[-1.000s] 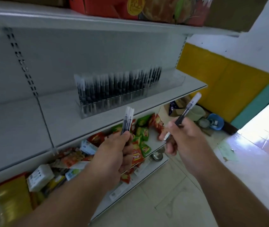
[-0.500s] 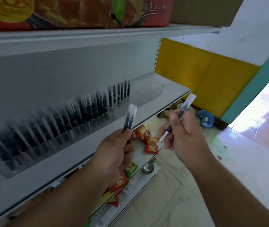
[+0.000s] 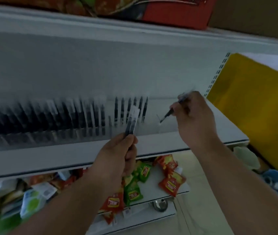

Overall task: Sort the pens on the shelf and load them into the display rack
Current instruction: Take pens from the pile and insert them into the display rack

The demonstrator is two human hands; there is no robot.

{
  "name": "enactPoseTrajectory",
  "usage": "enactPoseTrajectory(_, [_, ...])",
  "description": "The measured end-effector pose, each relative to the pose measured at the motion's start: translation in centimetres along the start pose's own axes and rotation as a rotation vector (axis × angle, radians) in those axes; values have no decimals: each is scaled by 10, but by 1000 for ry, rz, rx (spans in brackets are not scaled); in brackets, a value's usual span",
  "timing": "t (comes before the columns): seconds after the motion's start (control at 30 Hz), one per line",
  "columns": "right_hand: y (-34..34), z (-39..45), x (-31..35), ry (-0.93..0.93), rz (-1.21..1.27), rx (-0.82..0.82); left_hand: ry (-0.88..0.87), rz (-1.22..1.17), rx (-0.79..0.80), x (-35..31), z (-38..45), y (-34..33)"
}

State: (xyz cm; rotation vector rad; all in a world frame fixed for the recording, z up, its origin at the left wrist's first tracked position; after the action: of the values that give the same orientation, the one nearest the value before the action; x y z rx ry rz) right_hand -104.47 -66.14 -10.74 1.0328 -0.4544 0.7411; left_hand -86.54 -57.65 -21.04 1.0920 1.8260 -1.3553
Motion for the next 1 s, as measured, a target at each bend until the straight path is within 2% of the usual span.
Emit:
enactPoseTrajectory(0.2, [-39,37,-3,95,77,166,-63,-40,-150,9,0,-2])
enactPoseTrajectory(0.33, [-50,45,-6,107,71,224,-77,-54,-175,7,5,-7])
enactPoseTrajectory(0.5, [-49,54,1,210,-30,334,-115,-84,-201,12,10,-16])
enactPoseTrajectory(0.77, [-83,58,-3,275,-191,544,-122,-61,-173,5,17,-25])
enactPoseTrajectory(1.0, [-87,57,-10,229,-179,546,-138,-78,-133,9,25,-32])
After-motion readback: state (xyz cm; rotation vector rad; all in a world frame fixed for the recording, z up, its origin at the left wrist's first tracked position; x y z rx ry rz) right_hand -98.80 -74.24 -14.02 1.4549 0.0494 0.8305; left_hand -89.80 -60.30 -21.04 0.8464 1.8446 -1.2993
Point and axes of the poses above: each hand's wrist, its own z-axis towards the middle knuckle, its own y-axis out of the back of the hand, x = y × z, the point moved 7 cm from there along z, towards the middle knuckle, and after that the axes turned 3 degrees about -z, right-handed, at the moved point
